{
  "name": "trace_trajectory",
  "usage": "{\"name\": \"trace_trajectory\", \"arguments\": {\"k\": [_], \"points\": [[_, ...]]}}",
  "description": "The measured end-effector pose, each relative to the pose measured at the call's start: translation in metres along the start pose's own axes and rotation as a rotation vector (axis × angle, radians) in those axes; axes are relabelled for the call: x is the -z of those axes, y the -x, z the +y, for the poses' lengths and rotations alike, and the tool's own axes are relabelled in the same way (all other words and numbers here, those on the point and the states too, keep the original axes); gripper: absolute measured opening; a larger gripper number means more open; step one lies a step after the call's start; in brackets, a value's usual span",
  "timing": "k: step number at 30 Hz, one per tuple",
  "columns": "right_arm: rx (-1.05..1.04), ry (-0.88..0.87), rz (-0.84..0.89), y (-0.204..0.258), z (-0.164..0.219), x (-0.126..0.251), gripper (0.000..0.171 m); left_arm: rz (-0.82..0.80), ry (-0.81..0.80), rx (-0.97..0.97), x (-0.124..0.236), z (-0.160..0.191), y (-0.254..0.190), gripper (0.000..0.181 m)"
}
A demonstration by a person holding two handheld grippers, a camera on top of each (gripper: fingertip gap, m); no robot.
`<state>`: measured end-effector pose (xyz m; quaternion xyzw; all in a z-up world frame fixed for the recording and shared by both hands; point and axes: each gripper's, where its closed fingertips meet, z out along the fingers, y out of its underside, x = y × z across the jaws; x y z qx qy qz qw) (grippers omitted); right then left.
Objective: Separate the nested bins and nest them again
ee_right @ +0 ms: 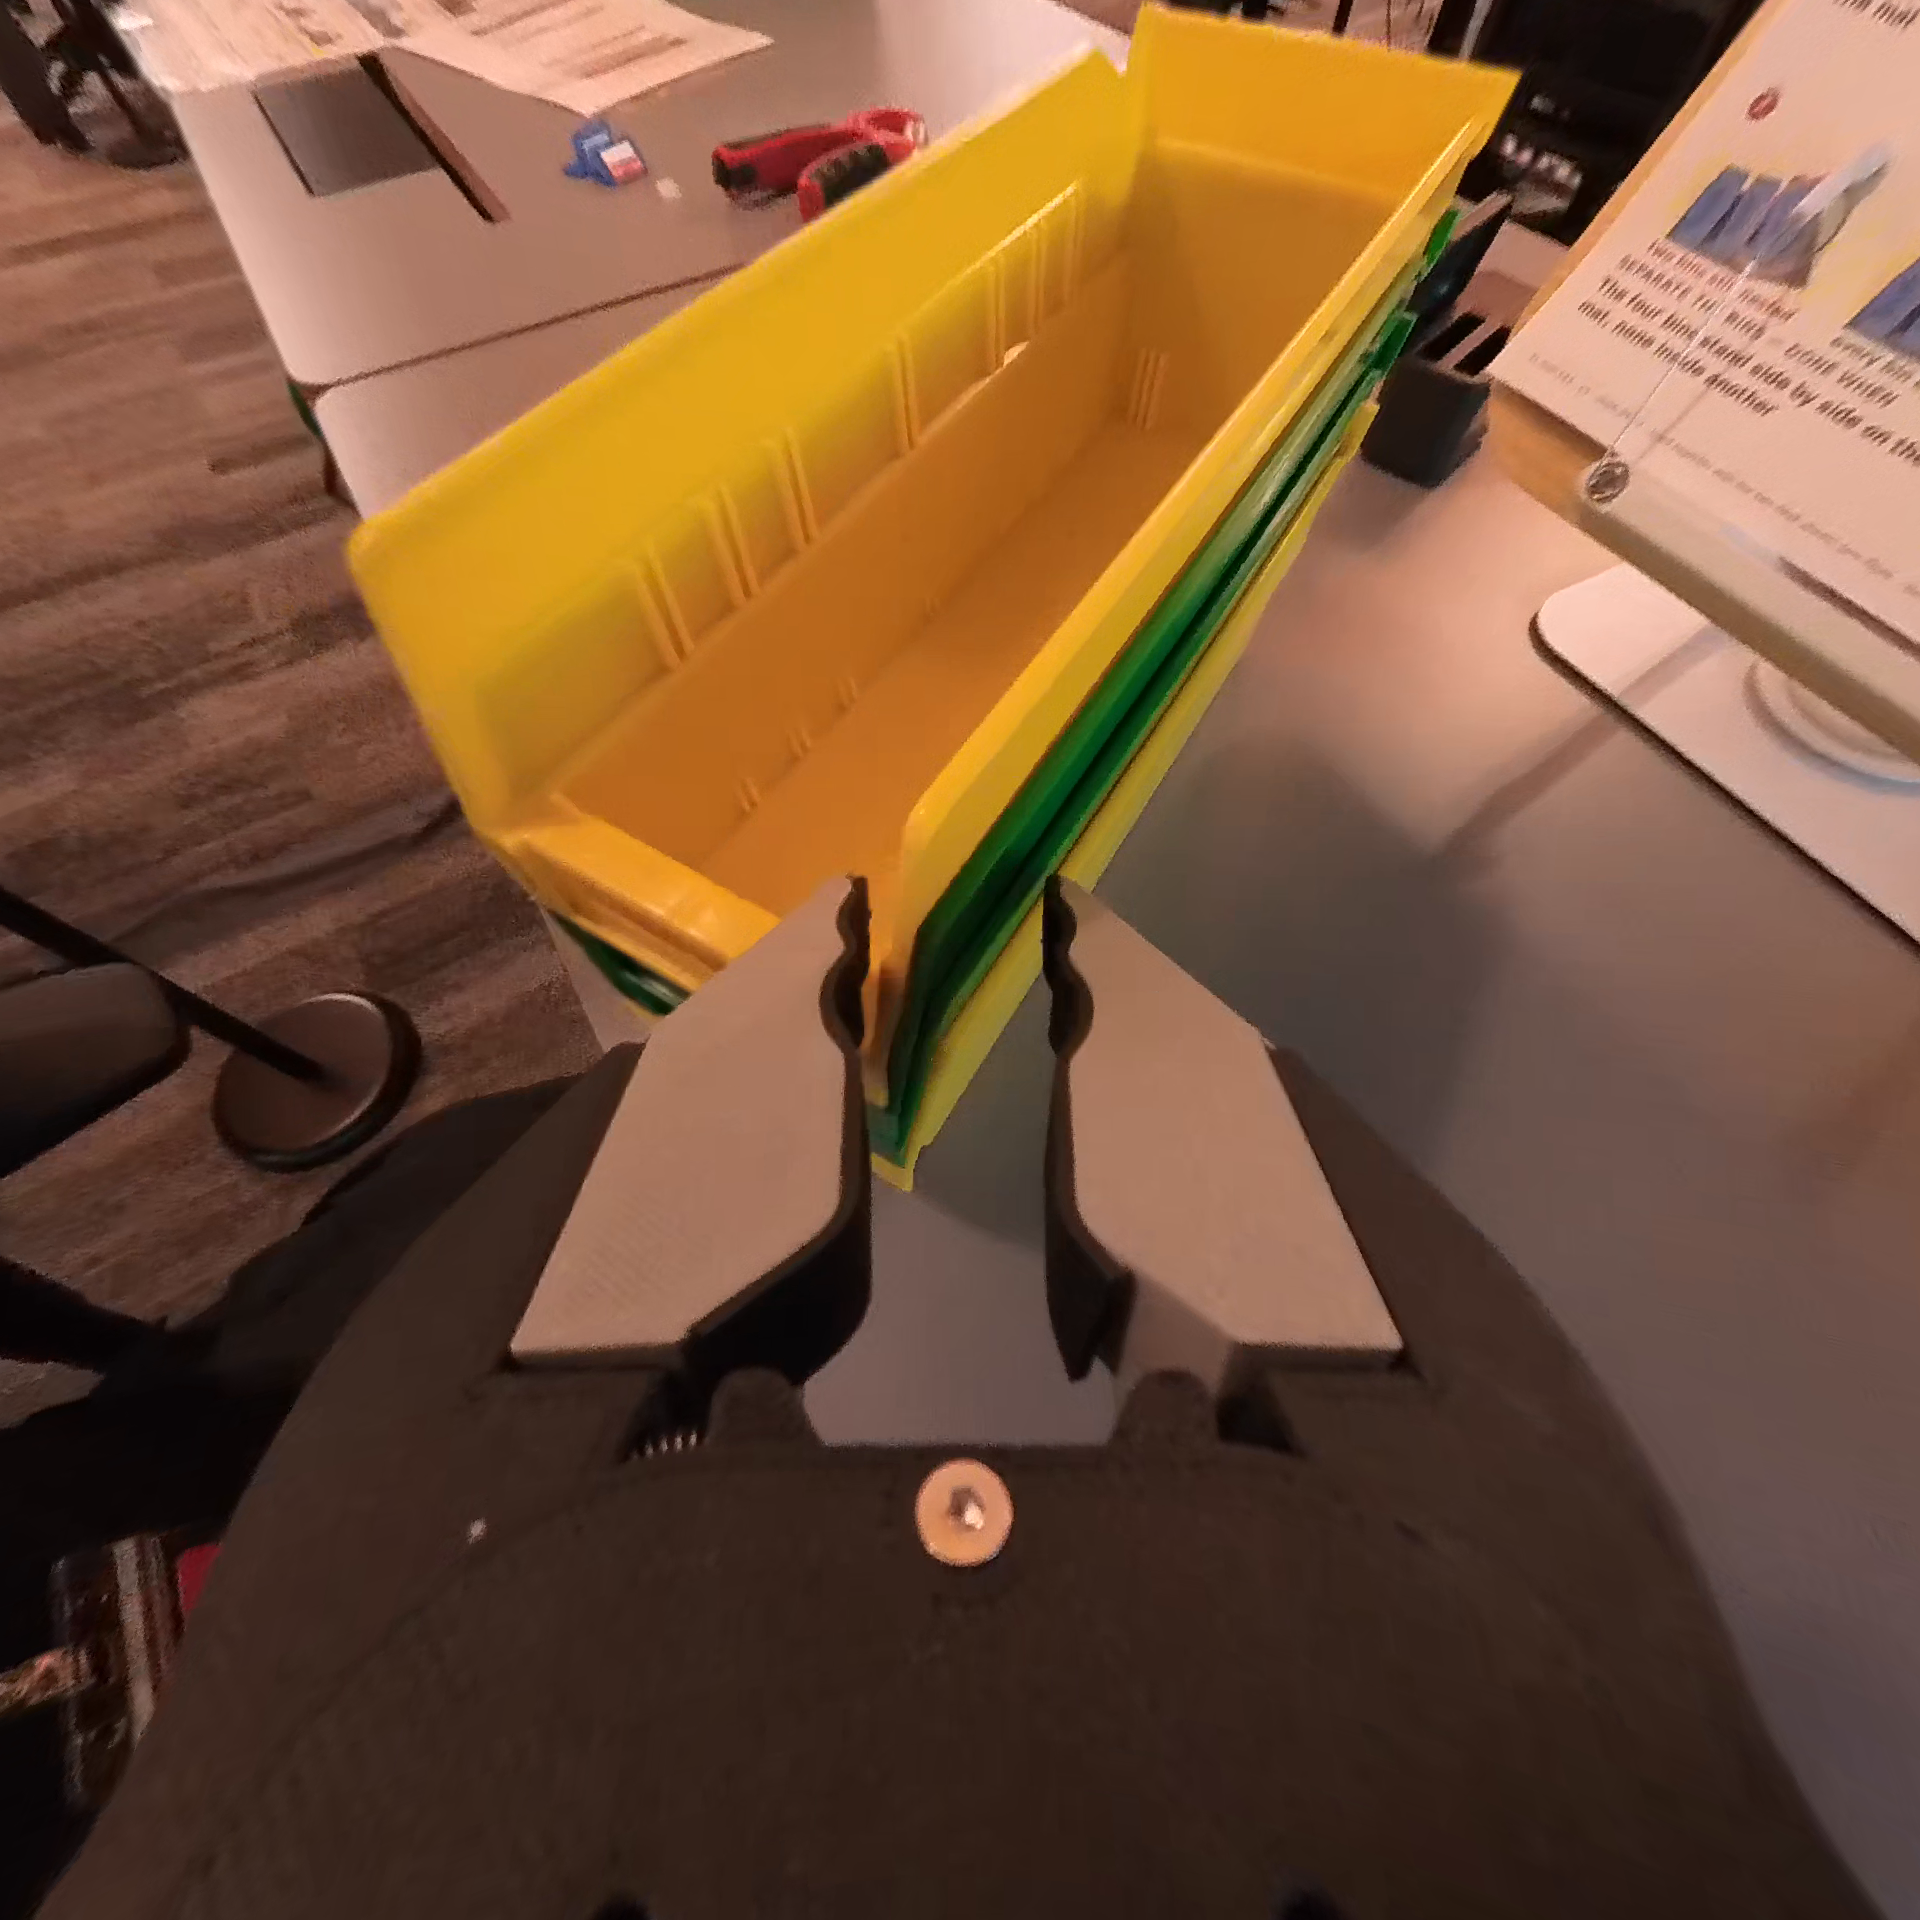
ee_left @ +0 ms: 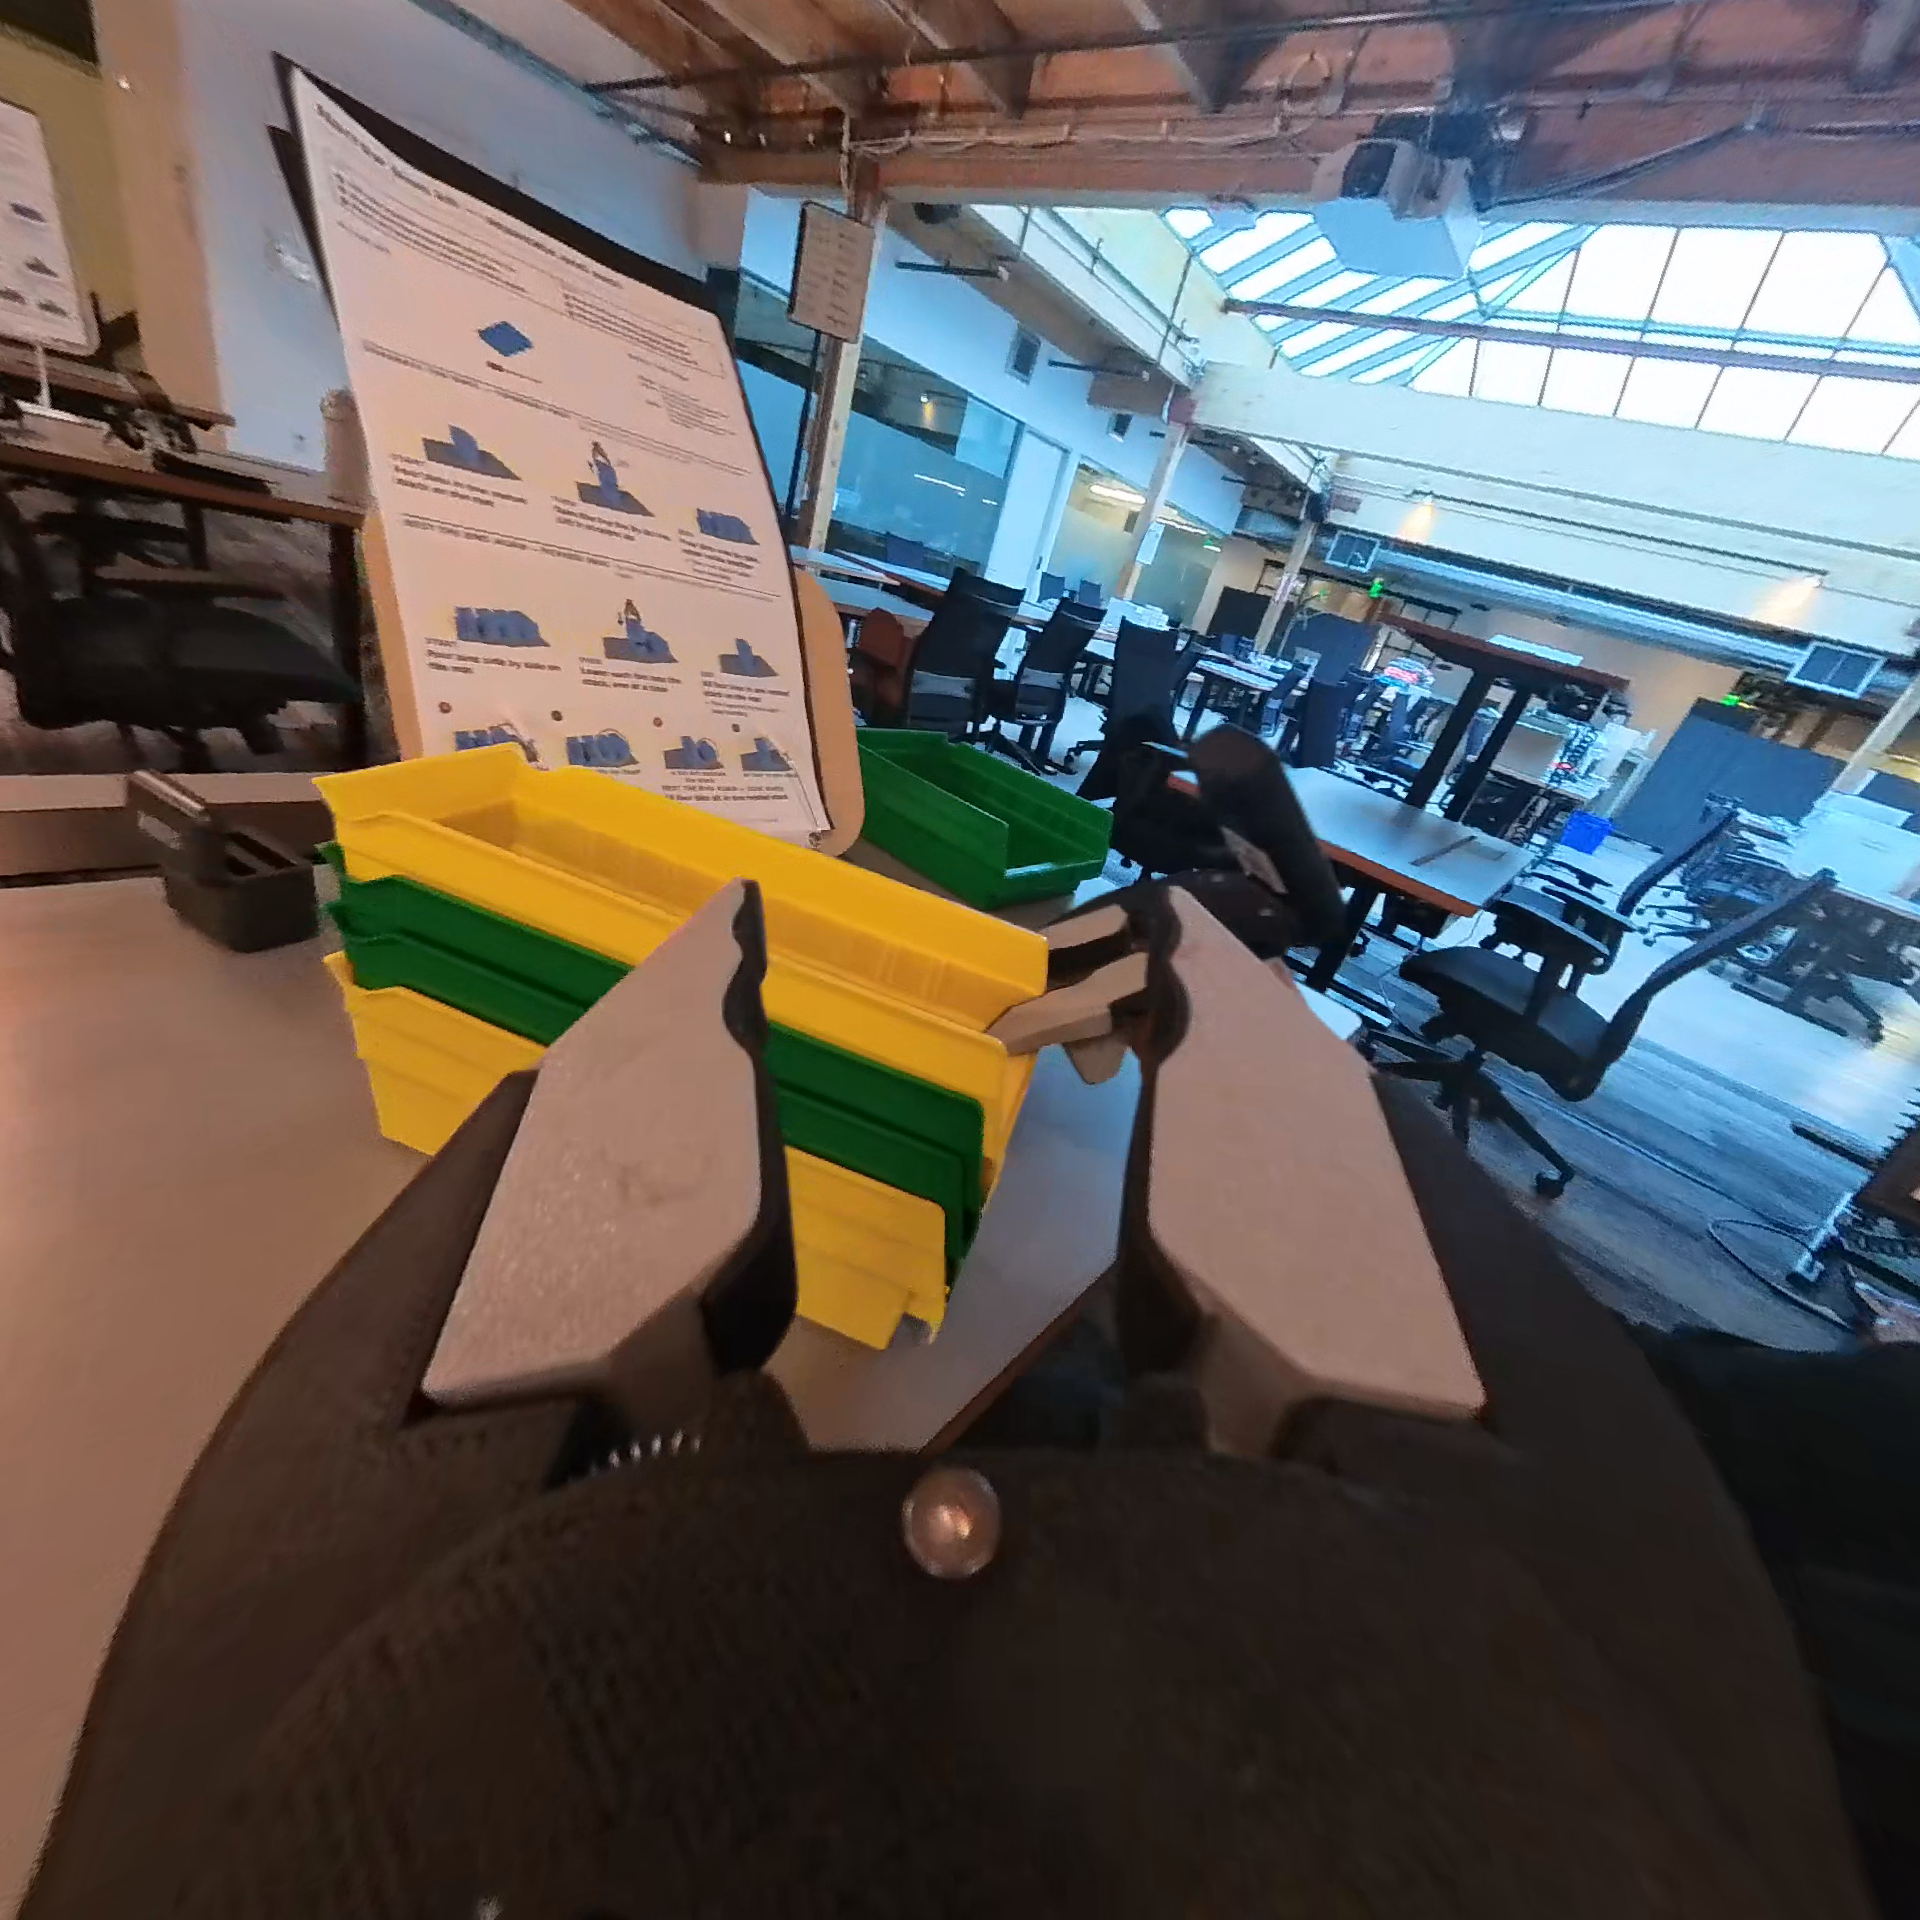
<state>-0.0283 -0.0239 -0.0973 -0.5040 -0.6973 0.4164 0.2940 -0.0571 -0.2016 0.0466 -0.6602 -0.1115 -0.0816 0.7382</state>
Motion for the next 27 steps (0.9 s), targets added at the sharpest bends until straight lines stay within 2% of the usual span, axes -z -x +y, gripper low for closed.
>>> {"name": "trace_trajectory", "arguments": {"k": [4,9,14,19,27], "points": [[-0.008,-0.065,-0.004,0.003,0.000,0.025,0.030,-0.019,-0.011,0.007,0.000,-0.001,0.007,0.070],[-0.074,-0.146,-0.029,-0.006,0.001,0.051,0.026,-0.024,0.036,0.008,-0.020,0.013,0.008,0.067],[-0.131,-0.089,-0.089,-0.008,0.001,0.073,0.035,-0.009,0.077,-0.011,-0.041,0.025,0.000,0.065],[-0.047,-0.083,0.012,-0.014,0.004,0.089,0.040,0.016,0.089,-0.039,-0.052,0.028,-0.012,0.063],[-0.138,-0.057,0.081,-0.037,0.039,0.120,0.052,0.071,0.202,-0.108,-0.092,0.055,-0.031,0.070]]}}
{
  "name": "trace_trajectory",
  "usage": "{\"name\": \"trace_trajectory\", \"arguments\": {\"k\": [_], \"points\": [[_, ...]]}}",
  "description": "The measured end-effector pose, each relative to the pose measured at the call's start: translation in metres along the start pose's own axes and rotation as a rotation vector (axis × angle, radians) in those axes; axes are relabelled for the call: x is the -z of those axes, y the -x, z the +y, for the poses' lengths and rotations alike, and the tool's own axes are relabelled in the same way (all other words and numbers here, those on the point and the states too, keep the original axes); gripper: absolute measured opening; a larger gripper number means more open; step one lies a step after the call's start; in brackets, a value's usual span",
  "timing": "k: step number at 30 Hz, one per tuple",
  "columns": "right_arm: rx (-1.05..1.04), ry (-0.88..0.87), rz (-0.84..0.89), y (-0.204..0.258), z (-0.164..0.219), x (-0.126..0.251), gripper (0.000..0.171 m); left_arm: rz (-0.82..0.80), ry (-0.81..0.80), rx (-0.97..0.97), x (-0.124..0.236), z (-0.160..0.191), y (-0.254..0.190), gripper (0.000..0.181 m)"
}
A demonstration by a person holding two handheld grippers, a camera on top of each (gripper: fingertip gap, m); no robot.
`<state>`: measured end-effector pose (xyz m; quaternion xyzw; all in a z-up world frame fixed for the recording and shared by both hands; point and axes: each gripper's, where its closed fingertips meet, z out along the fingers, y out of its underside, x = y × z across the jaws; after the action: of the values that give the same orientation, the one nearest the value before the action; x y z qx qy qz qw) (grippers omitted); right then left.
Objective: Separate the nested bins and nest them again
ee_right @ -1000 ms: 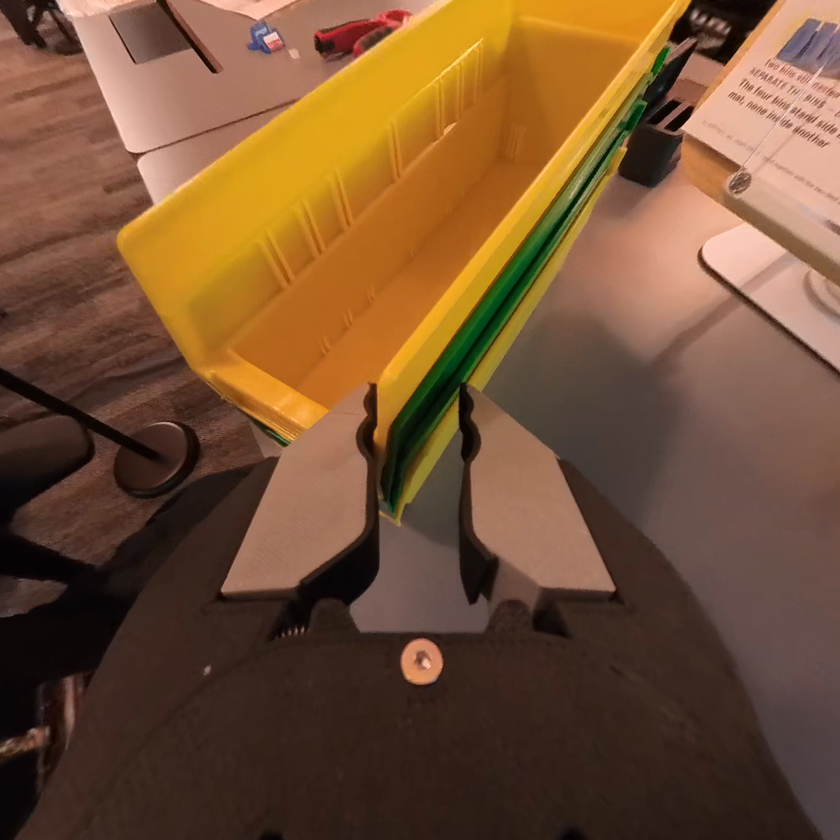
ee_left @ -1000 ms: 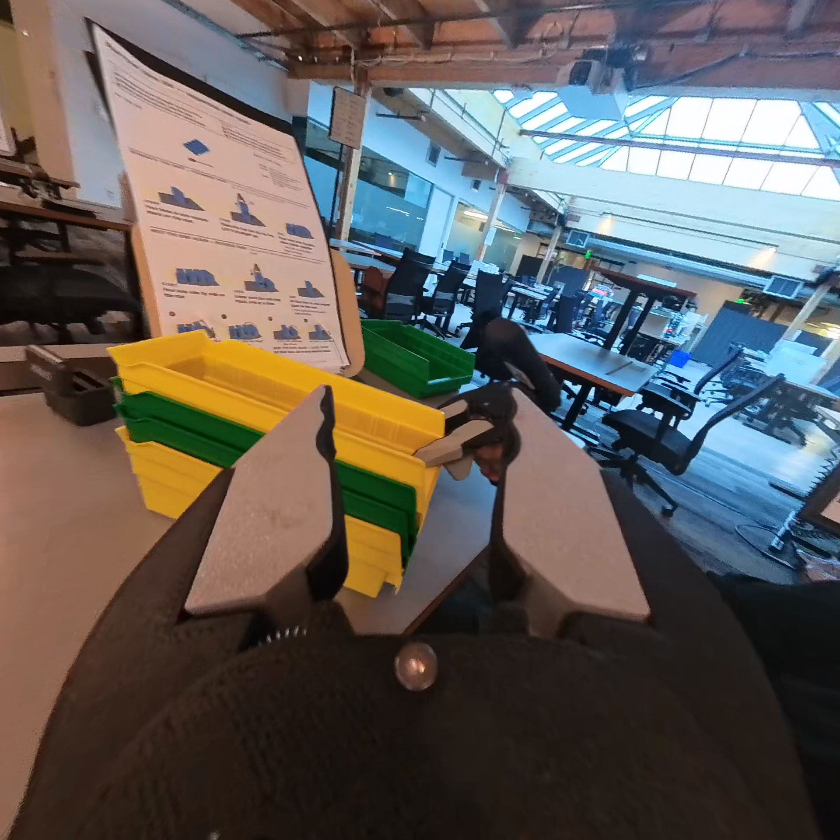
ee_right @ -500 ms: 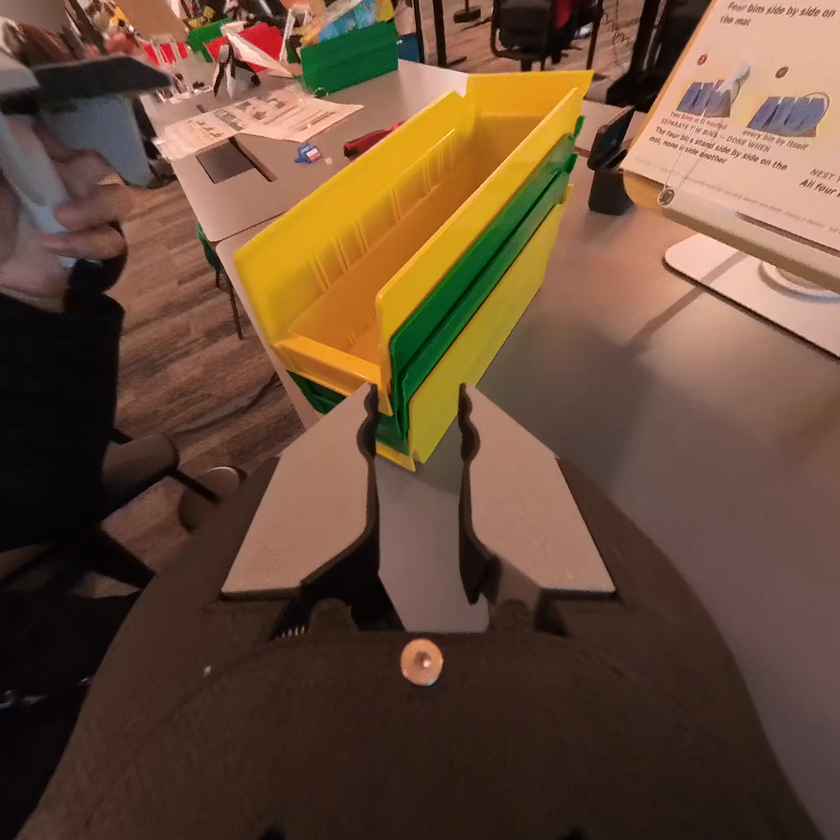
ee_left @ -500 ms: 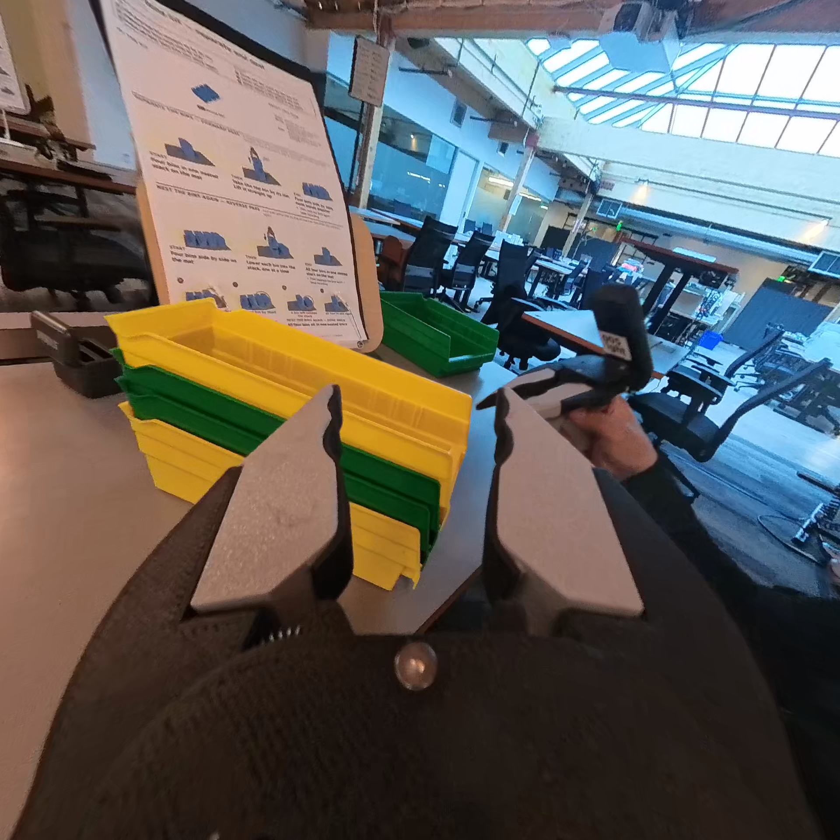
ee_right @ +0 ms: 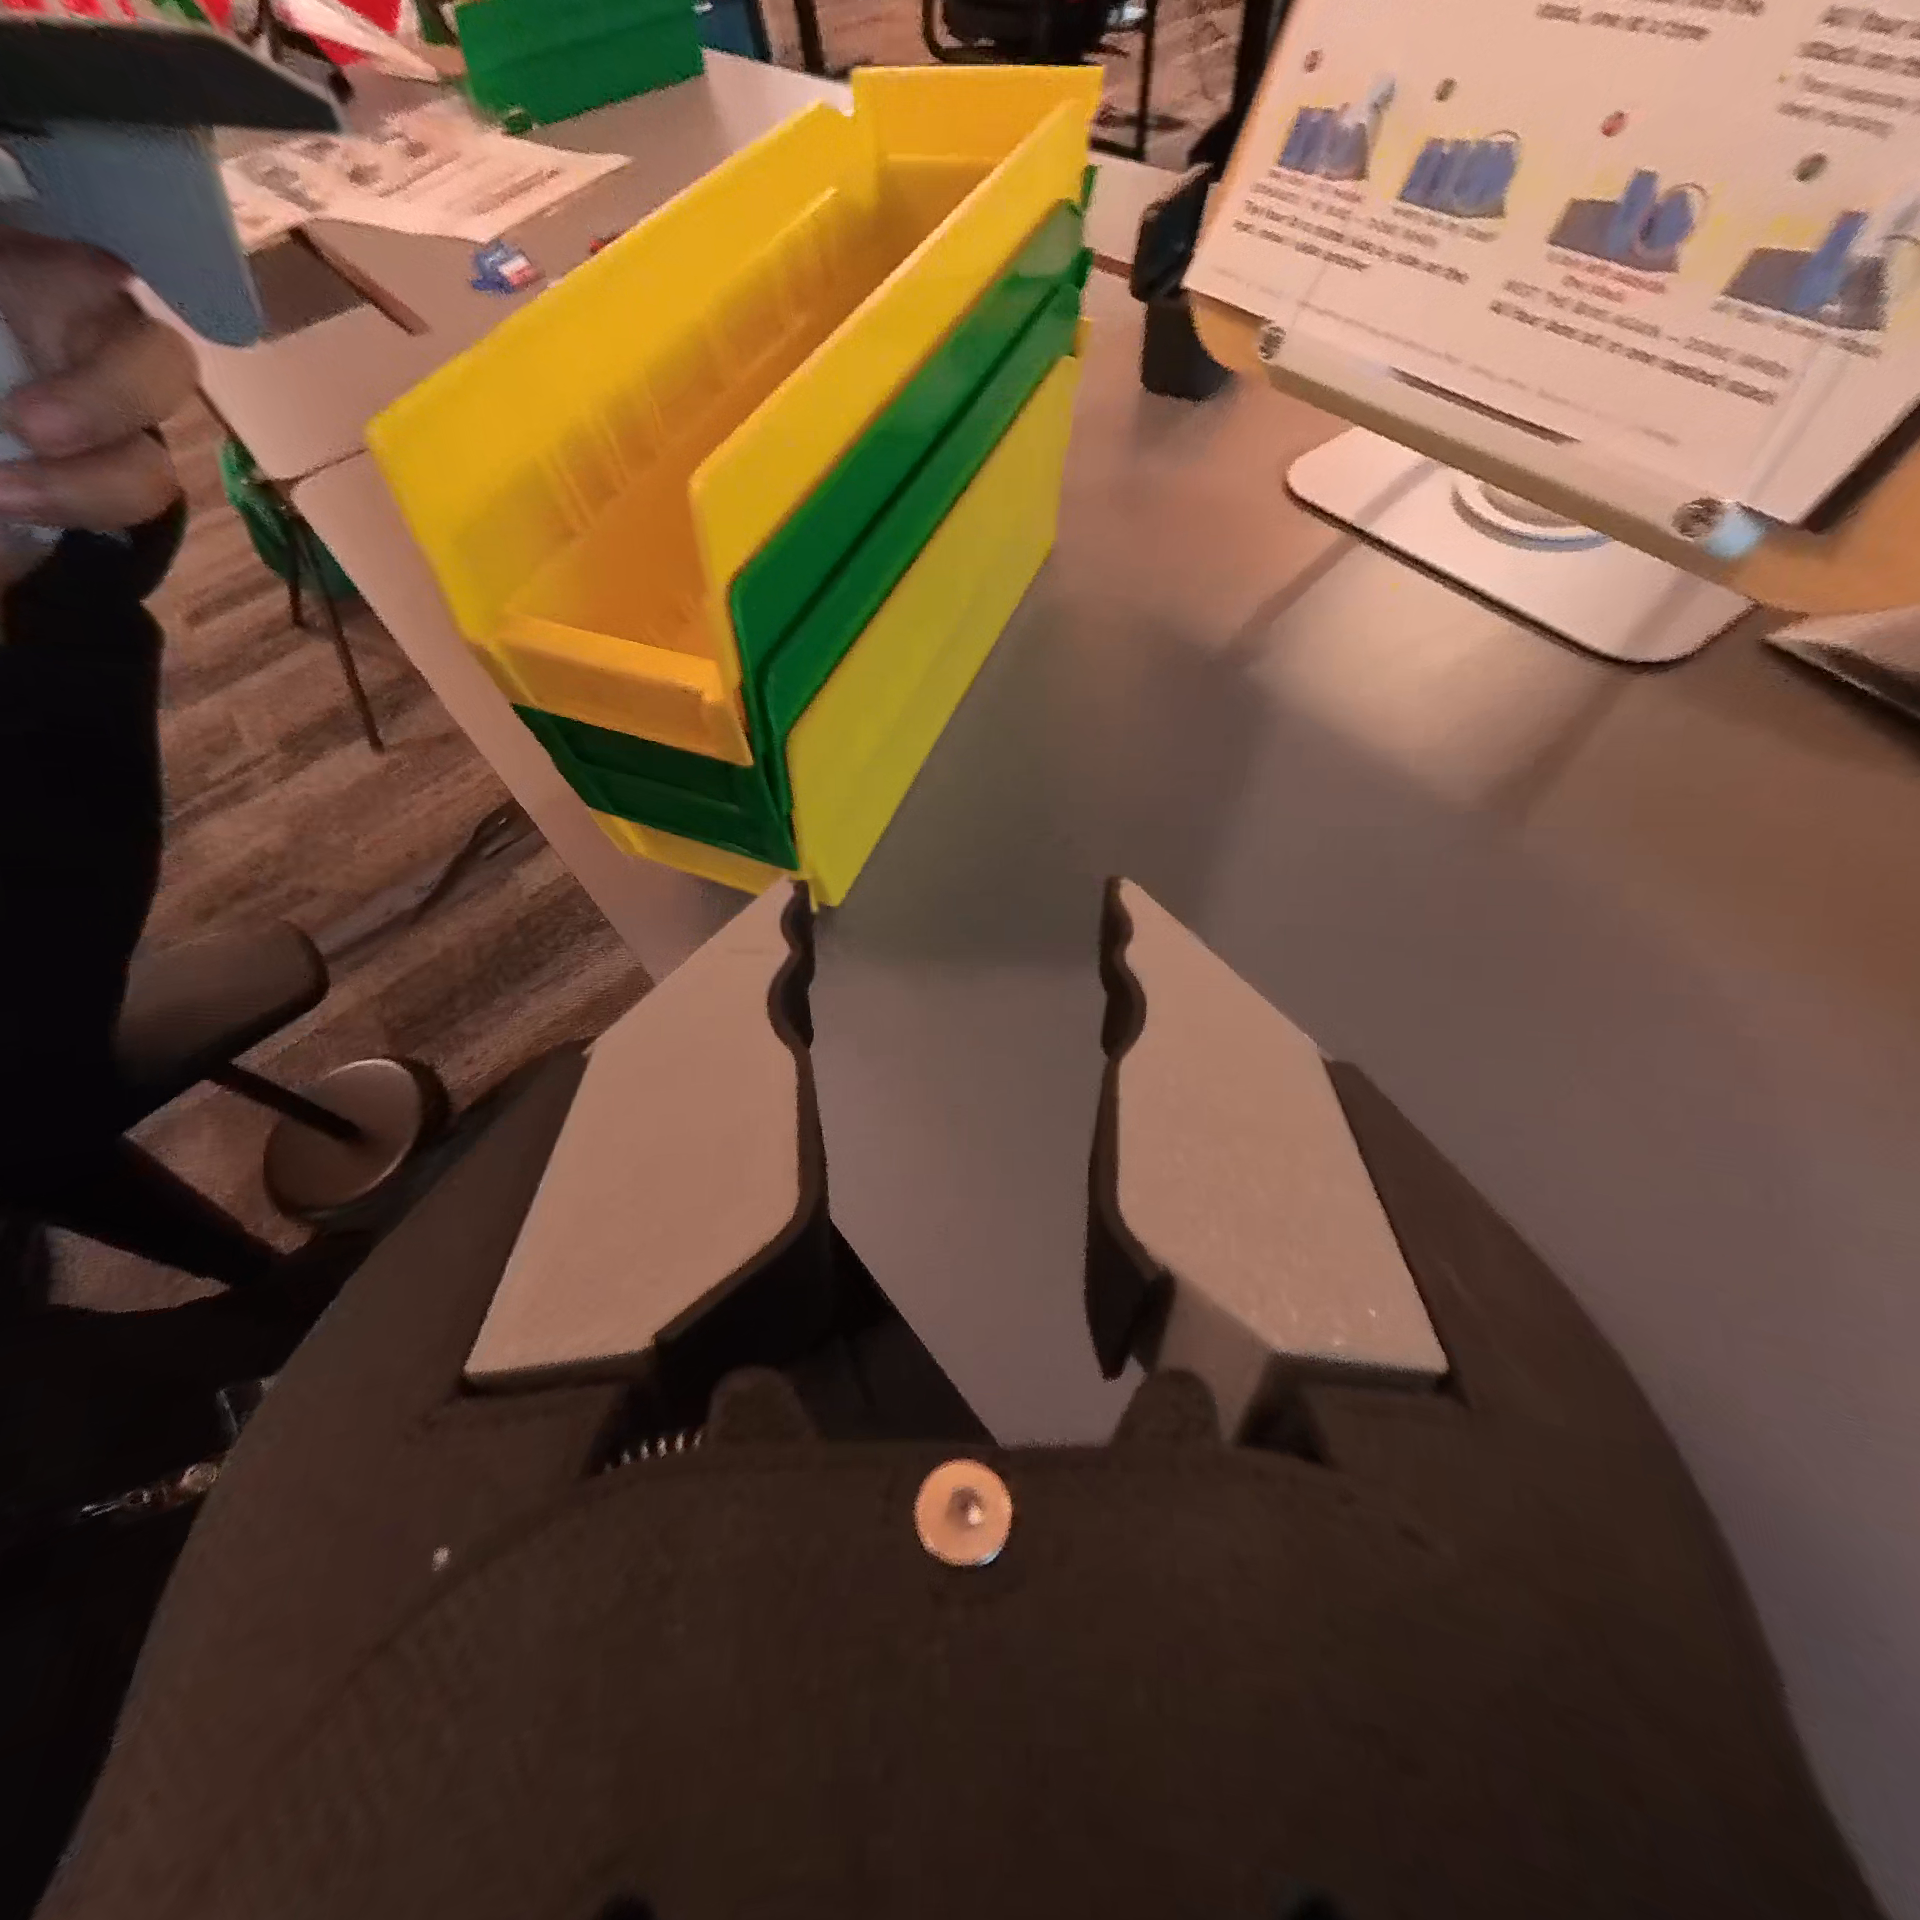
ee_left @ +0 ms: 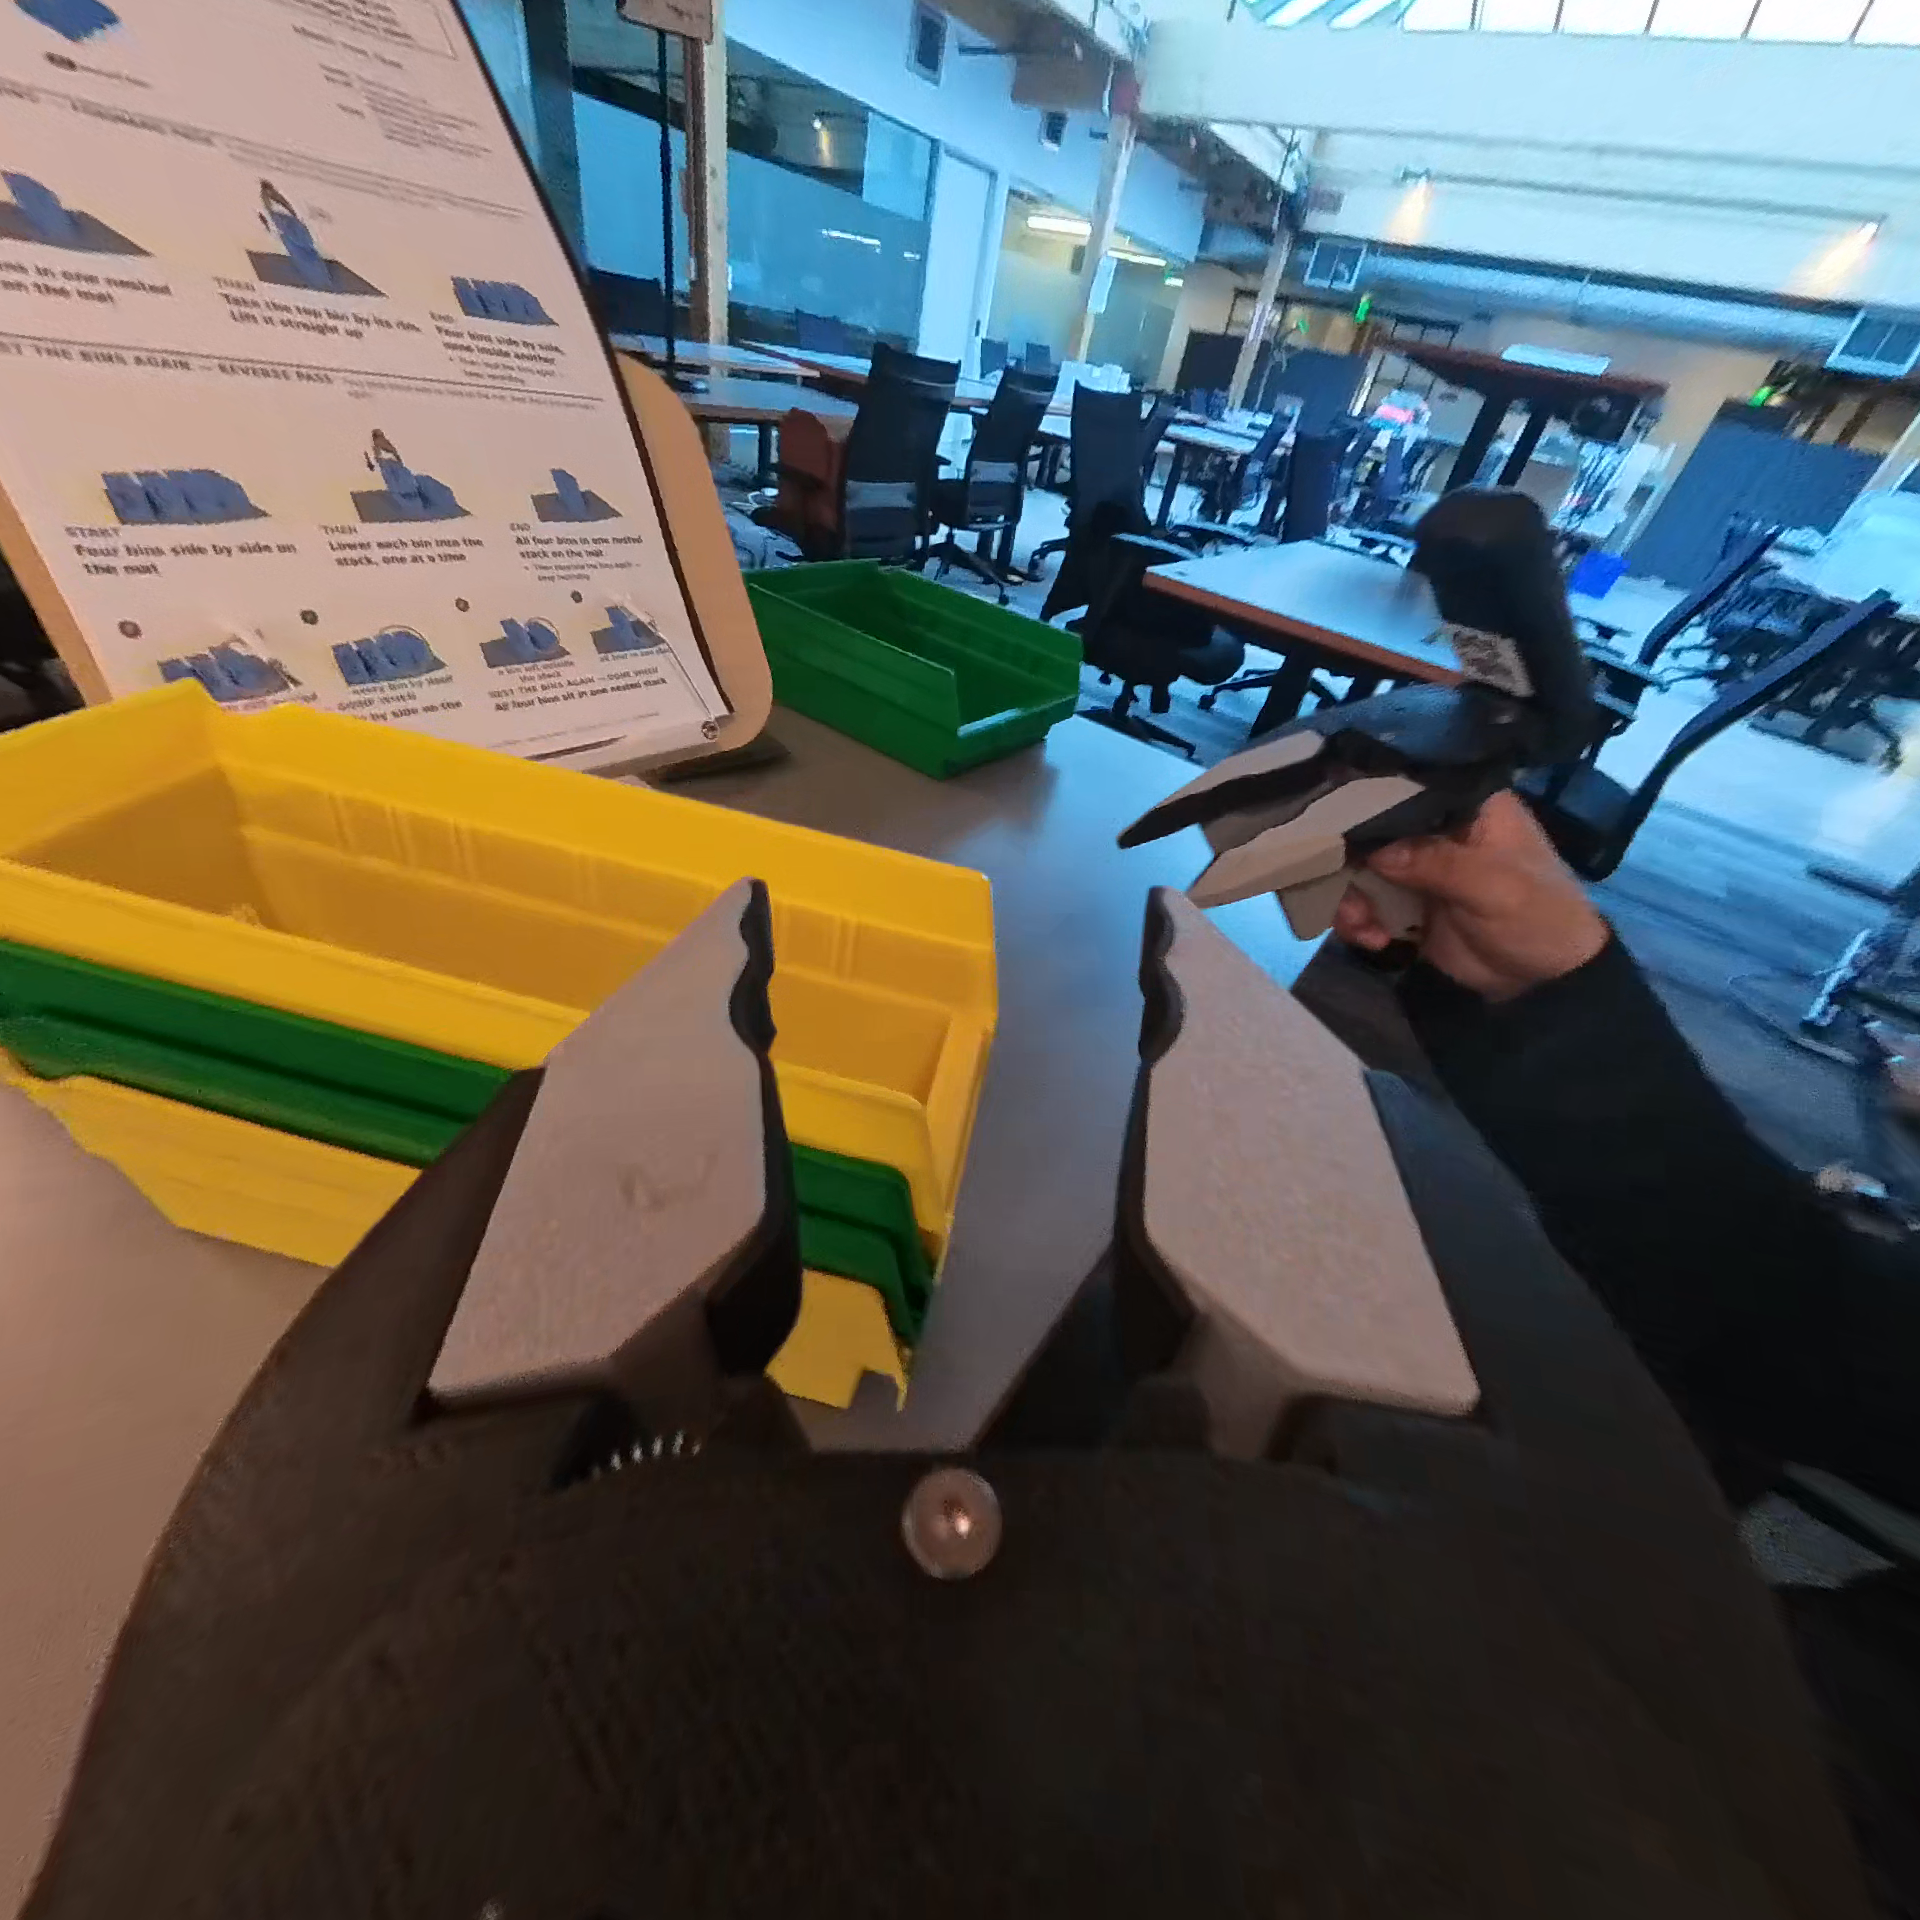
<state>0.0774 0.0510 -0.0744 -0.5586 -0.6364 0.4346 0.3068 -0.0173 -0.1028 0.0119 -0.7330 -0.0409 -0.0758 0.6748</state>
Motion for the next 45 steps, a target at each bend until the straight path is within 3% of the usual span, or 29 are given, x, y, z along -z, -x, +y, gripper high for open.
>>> {"name": "trace_trajectory", "arguments": {"k": [11,19,30,45], "points": [[-0.046,-0.020,0.120,-0.028,0.012,0.036,0.053,-0.076,0.178,-0.194,-0.055,0.032,0.006,0.067],[-0.036,-0.046,0.142,-0.023,0.005,0.049,0.052,-0.218,0.293,-0.266,-0.048,0.054,0.034,0.068],[-0.012,-0.060,0.111,-0.015,-0.003,0.044,0.051,-0.237,0.182,-0.253,-0.016,0.028,0.029,0.065],[-0.025,-0.066,0.116,-0.020,-0.001,0.046,0.051,-0.212,0.210,-0.248,-0.031,0.038,0.025,0.064]]}}
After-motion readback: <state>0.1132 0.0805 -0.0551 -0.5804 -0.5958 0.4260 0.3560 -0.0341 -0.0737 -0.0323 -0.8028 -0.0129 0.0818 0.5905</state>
